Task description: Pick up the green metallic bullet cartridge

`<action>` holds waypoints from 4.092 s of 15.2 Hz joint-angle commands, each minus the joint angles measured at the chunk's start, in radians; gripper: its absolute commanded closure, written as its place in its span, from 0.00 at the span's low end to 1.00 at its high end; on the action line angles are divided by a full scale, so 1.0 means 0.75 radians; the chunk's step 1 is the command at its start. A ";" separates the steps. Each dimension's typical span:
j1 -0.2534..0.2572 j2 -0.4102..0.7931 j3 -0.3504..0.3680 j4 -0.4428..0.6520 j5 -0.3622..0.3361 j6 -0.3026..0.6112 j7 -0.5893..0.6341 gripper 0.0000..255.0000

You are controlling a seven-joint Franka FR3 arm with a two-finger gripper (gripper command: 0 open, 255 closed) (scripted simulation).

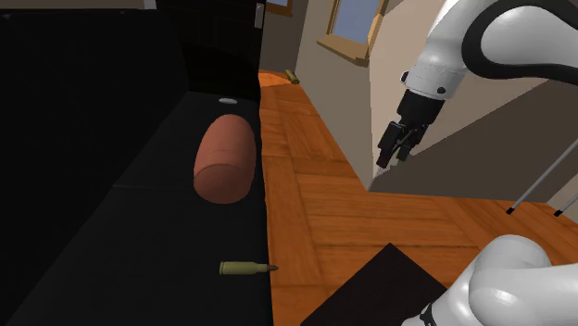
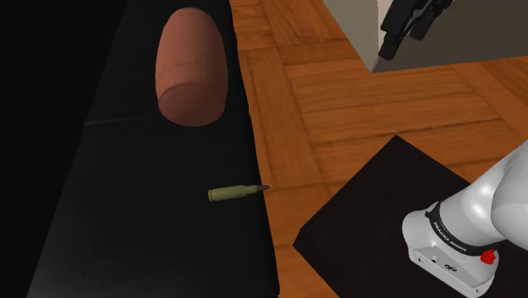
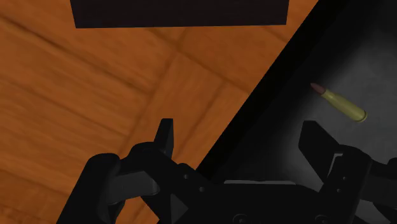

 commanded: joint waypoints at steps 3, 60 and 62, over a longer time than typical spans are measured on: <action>0.033 0.044 0.017 -0.038 0.010 0.088 -0.048 0.00; 0.438 1.096 0.364 -0.040 -0.062 1.221 -0.617 1.00; 0.437 1.070 0.364 -0.029 -0.051 1.184 -0.624 1.00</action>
